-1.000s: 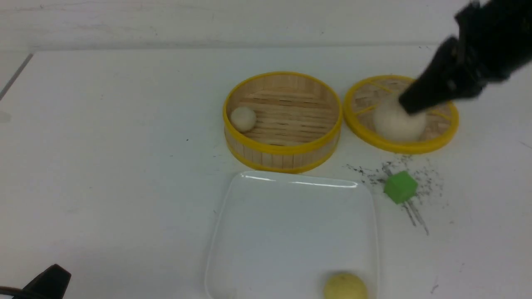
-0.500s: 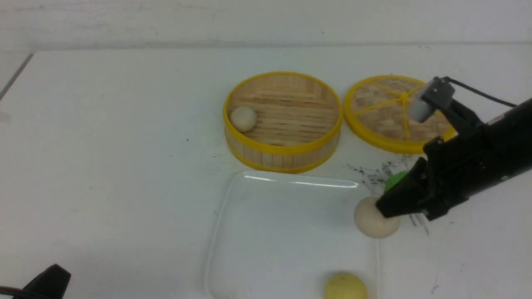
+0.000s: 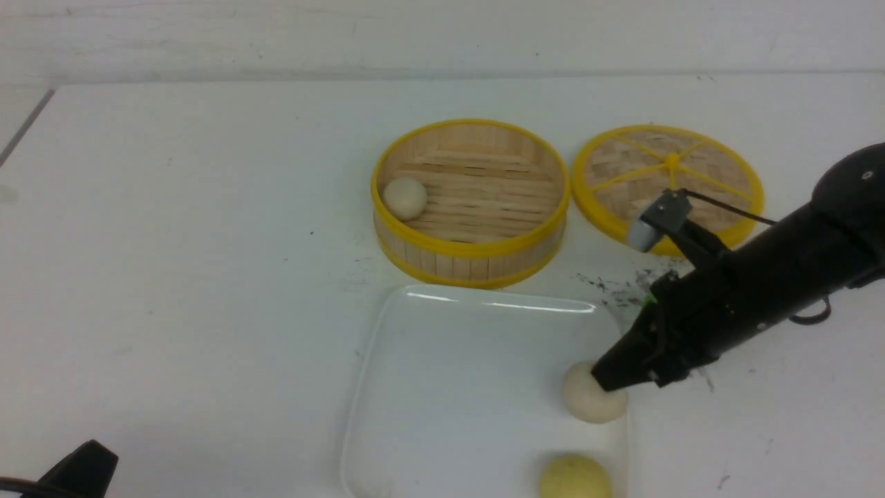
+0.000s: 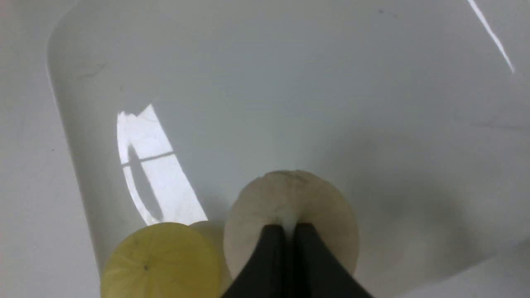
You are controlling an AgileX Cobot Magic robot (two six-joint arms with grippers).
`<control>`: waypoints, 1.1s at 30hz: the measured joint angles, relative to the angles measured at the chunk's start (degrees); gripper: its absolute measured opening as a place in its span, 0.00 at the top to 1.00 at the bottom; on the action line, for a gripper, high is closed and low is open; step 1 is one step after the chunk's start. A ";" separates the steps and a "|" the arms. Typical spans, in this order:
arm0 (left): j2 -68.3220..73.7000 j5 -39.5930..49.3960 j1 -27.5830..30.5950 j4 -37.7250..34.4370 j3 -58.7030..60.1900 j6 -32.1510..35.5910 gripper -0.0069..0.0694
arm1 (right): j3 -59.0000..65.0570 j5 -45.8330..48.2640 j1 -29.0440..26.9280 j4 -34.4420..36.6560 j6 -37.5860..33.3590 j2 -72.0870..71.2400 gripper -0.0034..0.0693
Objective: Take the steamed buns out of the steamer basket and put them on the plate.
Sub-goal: Use the right arm to put the steamed stuffed bun into the plate, then use the left arm to grab the steamed stuffed bun that is closest to it
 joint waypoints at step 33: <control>0.00 -0.06 0.00 0.00 -0.12 2.18 0.59 | 0.00 4.48 0.00 10.71 -12.19 1.60 0.19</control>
